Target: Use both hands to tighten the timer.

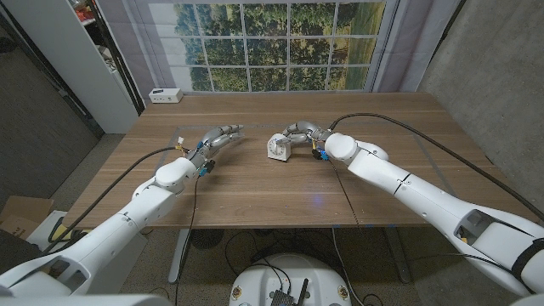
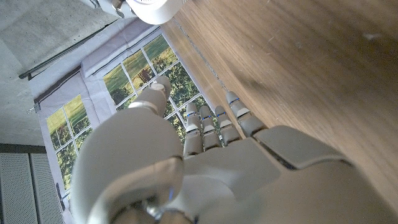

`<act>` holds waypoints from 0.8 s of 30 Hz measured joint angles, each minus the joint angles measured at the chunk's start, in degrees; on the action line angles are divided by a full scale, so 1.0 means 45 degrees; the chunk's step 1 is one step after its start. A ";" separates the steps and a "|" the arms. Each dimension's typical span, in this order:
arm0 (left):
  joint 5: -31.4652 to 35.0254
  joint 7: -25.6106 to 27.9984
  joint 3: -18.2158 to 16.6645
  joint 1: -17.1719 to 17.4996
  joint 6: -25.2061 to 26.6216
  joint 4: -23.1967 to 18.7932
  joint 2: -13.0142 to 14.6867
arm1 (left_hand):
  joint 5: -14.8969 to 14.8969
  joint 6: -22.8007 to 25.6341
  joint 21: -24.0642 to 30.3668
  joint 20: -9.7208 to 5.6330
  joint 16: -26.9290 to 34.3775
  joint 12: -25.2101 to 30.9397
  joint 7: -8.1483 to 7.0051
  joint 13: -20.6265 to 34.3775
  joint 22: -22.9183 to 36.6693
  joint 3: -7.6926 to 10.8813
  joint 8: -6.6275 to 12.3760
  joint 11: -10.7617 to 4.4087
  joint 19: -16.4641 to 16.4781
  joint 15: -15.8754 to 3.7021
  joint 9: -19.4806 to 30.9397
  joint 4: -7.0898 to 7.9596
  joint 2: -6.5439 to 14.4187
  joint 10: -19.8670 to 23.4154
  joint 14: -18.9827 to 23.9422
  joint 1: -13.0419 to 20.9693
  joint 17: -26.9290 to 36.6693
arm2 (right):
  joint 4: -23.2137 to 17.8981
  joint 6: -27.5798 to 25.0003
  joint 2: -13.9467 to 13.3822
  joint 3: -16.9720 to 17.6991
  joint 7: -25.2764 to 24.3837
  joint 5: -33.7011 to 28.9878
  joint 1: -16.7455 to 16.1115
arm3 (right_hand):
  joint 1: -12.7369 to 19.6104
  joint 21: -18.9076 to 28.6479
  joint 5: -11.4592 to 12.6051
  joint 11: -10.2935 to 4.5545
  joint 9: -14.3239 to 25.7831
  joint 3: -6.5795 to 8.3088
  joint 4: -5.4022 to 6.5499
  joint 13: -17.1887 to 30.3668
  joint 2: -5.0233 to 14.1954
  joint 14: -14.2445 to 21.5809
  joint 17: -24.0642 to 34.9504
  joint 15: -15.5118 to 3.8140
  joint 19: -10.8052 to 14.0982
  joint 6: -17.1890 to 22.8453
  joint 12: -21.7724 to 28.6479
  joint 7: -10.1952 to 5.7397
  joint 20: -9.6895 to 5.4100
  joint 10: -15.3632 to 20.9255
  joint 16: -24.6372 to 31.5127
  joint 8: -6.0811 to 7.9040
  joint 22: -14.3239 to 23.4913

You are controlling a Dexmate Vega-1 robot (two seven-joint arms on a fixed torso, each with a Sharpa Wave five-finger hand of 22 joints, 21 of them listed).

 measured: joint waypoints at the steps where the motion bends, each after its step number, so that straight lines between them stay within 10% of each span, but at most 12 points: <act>1: 0.0033 -0.0038 0.0063 -0.0115 -0.0022 0.0140 -0.0019 | 0.0000 0.0014 0.0000 0.0000 0.0000 0.0000 -0.0014 0.0000 0.0000 0.0000 0.0000 0.0000 0.0000 0.0000 0.0000 0.0001 0.0000 0.0000 0.0000 0.0000 0.0000 | -0.0068 -0.0104 -0.0027 0.0033 -0.0135 0.0041 -0.0042 | 0.0000 0.0000 0.0000 0.0000 0.0062 0.0000 0.0000 0.0000 0.0000 0.0000 0.0000 0.0000 0.0000 0.0000 0.0013 0.0000 0.0000 0.0000 0.0000 0.0000 0.0000; 19: 0.0923 -0.0574 0.0735 -0.1207 -0.0430 0.1191 -0.0420 | 0.0000 0.0151 -0.0078 -0.0001 0.0000 0.0044 -0.0014 -0.0002 0.0000 -0.0003 0.0000 0.0000 -0.0001 0.0000 0.0043 -0.0003 0.0049 0.0000 0.0000 0.0049 0.0000 | -0.1465 -0.0676 -0.1012 0.0954 -0.1624 0.0378 -0.1593 | 0.0100 0.0000 -0.0002 -0.0118 0.0411 -0.0091 0.0021 0.0309 0.0096 0.0021 -0.0002 -0.0020 0.0067 -0.0515 0.0058 -0.0010 0.0068 -0.0648 -0.0250 -0.0011 0.0008; 24: 0.1158 -0.0391 0.0849 -0.1296 -0.0247 0.0970 -0.0450 | 0.0000 0.0151 -0.0098 -0.0001 0.0000 0.0044 -0.0014 -0.0002 0.0000 -0.0051 0.0000 -0.0069 -0.0001 -0.0070 0.0062 -0.0052 0.0049 0.0069 0.0070 0.0049 0.0000 | -0.1895 -0.0779 -0.1620 0.1131 -0.1364 0.0647 -0.1821 | -0.0112 -0.0009 0.0002 0.0030 0.0440 -0.0288 0.0221 0.0165 -0.0087 -0.0536 0.0050 0.0009 -0.0145 -0.1256 -0.0370 0.0047 0.0280 -0.1668 -0.0608 -0.0442 0.0061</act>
